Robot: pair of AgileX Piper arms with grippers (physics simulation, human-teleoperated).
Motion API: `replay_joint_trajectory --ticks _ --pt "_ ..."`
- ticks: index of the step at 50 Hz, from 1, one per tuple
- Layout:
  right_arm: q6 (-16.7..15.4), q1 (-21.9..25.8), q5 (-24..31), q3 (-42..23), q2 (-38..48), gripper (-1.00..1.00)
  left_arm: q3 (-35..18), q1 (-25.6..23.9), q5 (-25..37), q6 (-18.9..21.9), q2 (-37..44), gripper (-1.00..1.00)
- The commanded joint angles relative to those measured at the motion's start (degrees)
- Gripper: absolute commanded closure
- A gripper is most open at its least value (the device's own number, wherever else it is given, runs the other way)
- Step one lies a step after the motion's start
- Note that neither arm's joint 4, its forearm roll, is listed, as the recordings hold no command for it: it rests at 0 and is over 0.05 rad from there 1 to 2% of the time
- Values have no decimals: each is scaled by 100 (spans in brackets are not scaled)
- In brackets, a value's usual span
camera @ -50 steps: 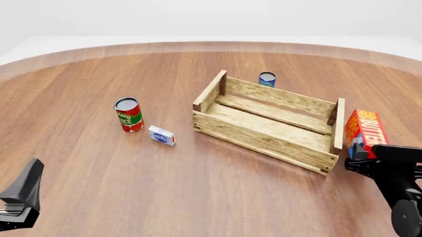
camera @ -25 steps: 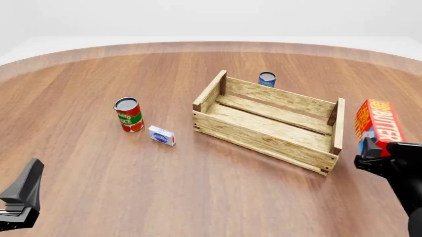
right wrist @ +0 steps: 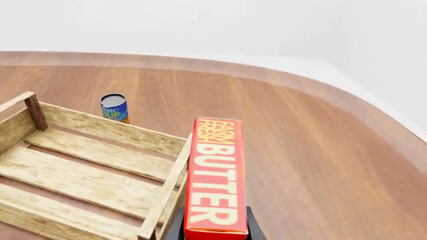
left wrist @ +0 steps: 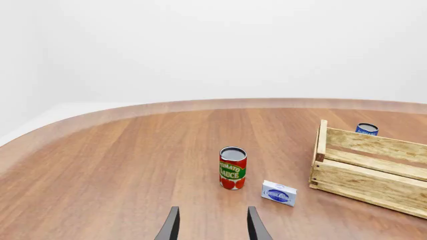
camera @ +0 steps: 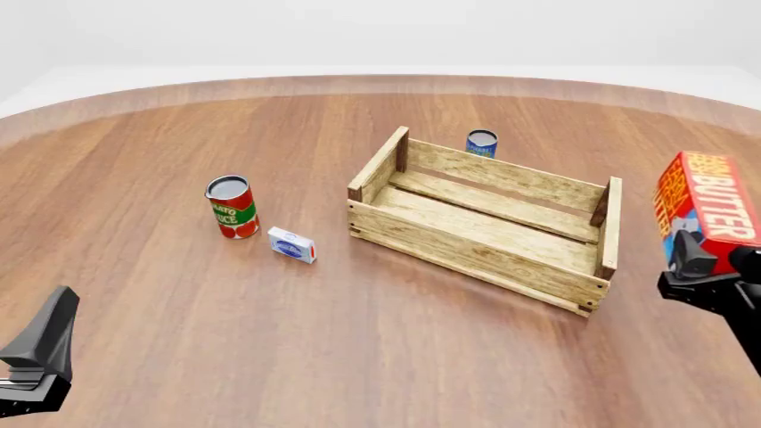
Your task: Pick up the butter and put it in the tray.
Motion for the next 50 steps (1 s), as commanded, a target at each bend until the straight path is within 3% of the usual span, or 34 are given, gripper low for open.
replay_joint_trajectory --ticks 1,26,50 --pt "88 140 761 -215 -905 100 0 0 0 0 0 -100" --pt "75 612 1679 -957 -1173 100 0 0 0 0 0 -100" --pt "-83 1300 1494 -1387 -573 100 0 0 0 0 0 -100"
